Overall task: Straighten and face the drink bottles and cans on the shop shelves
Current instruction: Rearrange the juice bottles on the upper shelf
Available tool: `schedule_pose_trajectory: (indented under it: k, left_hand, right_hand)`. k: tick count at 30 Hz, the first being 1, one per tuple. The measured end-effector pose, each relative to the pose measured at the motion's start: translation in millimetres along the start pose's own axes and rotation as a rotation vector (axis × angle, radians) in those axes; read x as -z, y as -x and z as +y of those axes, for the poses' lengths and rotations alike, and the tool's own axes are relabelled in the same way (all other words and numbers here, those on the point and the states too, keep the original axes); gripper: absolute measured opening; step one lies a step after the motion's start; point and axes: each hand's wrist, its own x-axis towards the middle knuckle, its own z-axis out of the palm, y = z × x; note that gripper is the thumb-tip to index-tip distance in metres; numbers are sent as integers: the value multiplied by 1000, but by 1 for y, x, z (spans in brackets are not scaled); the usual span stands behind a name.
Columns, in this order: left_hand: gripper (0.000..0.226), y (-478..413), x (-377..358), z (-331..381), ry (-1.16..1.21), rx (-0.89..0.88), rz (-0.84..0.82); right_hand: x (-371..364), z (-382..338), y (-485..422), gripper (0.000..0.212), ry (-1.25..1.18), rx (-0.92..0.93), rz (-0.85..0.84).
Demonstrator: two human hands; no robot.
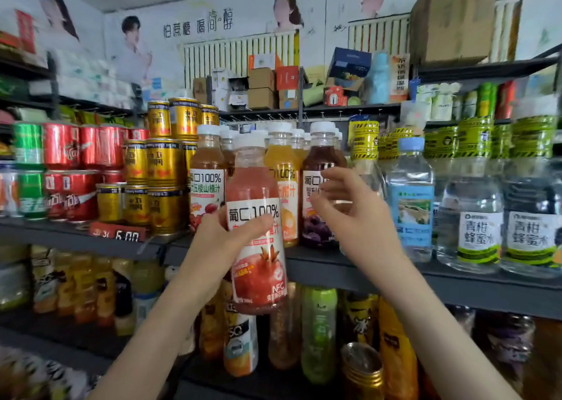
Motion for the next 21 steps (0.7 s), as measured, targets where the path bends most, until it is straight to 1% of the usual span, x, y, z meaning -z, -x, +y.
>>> schedule_pose_trajectory:
  k: [1, 3, 5, 6, 9, 11, 12, 15, 18, 21]
  left_hand:
    - [36, -7, 13, -3, 4, 6, 15]
    - [26, -25, 39, -6, 6, 26, 24]
    - [21, -41, 60, -10, 5, 47, -12]
    - [25, -47, 68, -12, 13, 64, -38]
    - [49, -60, 84, -18, 57, 91, -103]
    - [53, -67, 93, -20, 70, 84, -140]
    - [50, -69, 96, -20, 70, 81, -160]
    - [29, -77, 100, -22, 88, 79, -216]
    - [28, -79, 98, -22, 111, 71, -247]
    - [26, -78, 96, -25, 143, 88, -270]
  right_hand:
    - [-14, 1, -1, 31, 42, 8, 35]
    - [-45, 3, -2, 35, 123, 1, 108]
    - [-75, 7, -5, 45, 215, -14, 210]
    - [-87, 10, -8, 55, 278, -15, 269]
    - [-119, 18, -16, 84, 513, -39, 437]
    - [-138, 20, -19, 94, 636, -84, 496]
    - [-145, 21, -19, 97, 673, -119, 505]
    - [-161, 22, -19, 99, 795, -204, 491]
    - [-166, 22, -22, 96, 916, -234, 510]
    - [-169, 22, -25, 91, 960, -286, 515]
